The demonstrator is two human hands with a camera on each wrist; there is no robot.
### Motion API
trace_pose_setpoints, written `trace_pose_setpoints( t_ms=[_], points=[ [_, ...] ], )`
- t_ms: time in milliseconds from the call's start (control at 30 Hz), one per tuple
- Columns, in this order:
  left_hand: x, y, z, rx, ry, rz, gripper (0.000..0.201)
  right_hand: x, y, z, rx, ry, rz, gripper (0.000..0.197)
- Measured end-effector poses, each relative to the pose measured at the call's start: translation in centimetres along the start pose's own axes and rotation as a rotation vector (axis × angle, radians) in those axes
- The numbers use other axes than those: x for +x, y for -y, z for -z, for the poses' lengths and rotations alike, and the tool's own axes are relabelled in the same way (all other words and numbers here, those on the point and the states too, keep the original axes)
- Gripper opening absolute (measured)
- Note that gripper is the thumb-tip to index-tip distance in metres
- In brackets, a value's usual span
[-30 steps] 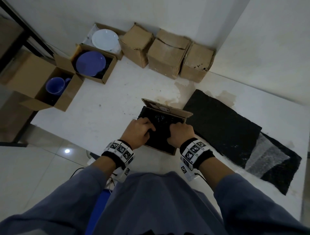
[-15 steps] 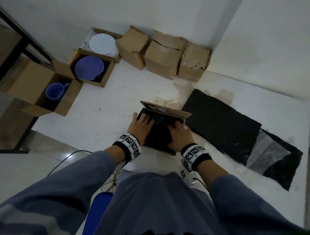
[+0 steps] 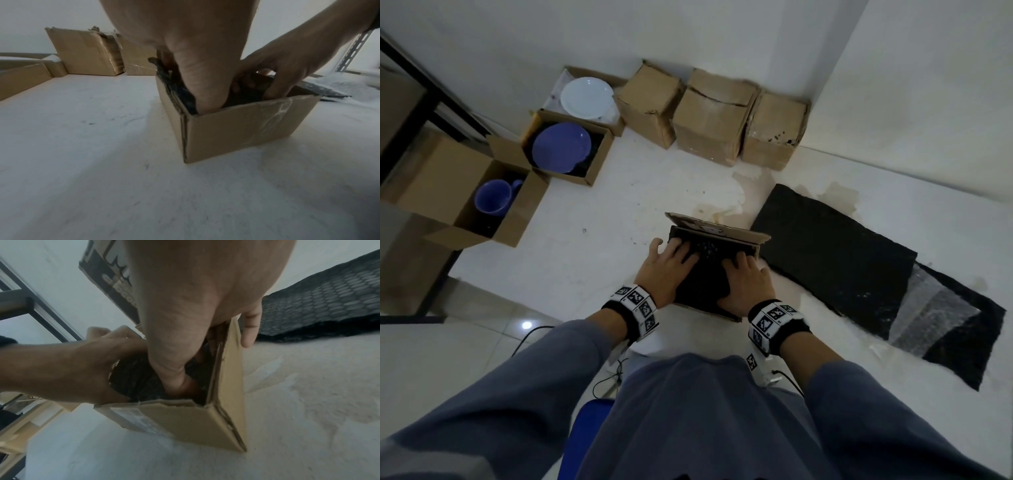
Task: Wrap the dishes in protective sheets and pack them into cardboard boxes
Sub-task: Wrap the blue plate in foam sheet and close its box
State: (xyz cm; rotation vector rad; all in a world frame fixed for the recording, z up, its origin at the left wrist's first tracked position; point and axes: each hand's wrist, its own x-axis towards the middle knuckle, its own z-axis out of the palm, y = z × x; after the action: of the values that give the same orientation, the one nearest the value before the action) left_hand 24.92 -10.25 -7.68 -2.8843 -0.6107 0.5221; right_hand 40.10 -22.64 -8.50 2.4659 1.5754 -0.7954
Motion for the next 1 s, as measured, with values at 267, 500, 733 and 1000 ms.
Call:
trace_pose_setpoints(
  t_ms=[267,500,733,1000],
  points=[
    [-1.1,1.2,0.5,-0.019,0.062,0.078,0.078,0.0,0.1,-0.6,-0.008,-0.036,-0.001,0.073],
    [-0.7,1.7,0.2,0.02,0.177,-0.003,0.078,0.0,-0.2,-0.9,-0.009,-0.059,0.002,0.072],
    [0.7,0.6,0.4,-0.157,0.246,0.017,0.07,0.0,-0.2,-1.1,-0.024,-0.068,0.002,0.072],
    [1.9,0.3,-0.7,-0.236,0.261,0.049,0.077,0.1,-0.2,-1.1,-0.012,-0.076,0.0,0.073]
  ],
)
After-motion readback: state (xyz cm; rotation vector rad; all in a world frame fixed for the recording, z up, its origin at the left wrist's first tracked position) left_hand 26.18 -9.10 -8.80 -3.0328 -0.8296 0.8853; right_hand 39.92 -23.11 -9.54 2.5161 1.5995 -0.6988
